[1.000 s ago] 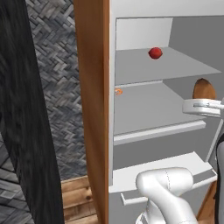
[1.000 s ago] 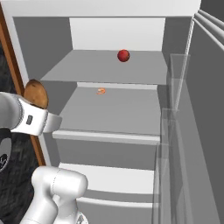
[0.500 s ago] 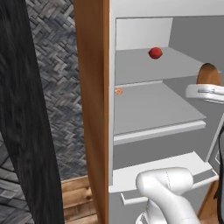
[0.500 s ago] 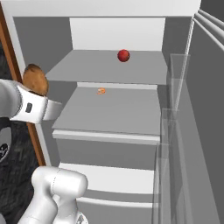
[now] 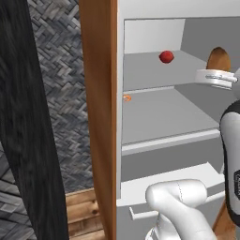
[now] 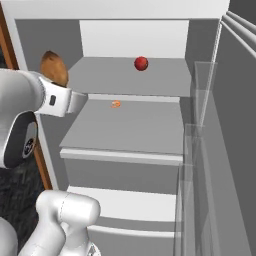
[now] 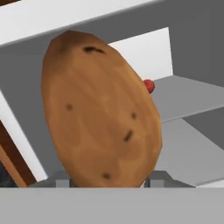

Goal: Transport the steak and potato to the fridge. Place the steak on the rack containing meat and place the potato on the rack containing the vegetable, ensuring meats and vegetables are on different racks.

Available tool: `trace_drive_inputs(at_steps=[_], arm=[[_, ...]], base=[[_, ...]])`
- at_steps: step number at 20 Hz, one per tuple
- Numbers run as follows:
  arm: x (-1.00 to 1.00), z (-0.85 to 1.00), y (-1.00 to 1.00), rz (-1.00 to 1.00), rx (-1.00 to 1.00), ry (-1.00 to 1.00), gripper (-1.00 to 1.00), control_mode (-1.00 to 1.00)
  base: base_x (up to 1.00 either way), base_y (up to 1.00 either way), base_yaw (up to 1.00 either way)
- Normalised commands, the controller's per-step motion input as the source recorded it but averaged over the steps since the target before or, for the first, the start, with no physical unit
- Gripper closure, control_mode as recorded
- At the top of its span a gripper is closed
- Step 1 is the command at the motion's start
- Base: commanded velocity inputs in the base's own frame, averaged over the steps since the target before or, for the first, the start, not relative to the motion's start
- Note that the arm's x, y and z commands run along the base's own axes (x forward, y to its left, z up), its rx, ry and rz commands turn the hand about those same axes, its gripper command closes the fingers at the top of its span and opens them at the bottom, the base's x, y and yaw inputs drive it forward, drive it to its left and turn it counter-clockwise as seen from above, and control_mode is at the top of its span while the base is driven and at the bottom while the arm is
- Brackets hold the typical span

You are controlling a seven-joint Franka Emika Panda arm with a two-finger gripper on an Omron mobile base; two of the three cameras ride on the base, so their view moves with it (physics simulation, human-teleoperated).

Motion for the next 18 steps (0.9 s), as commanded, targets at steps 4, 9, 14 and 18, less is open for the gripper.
trace_drive_inputs(at_steps=[4,9,14,18], arm=[[0.62,-0.14,-0.09,0.0,0.0,-0.09,1.0,-1.0],[0.96,-0.11,-0.04,0.0,0.0,0.02,1.0,-1.0],[1.0,-0.11,0.0,0.0,0.0,0.06,1.0,-1.0],[0.89,-0.35,0.0,0.0,0.0,0.0,1.0,-1.0]], base=[[0.0,0.0,0.0],[0.0,0.0,0.0],[0.0,0.0,0.0],[0.0,0.0,0.0]])
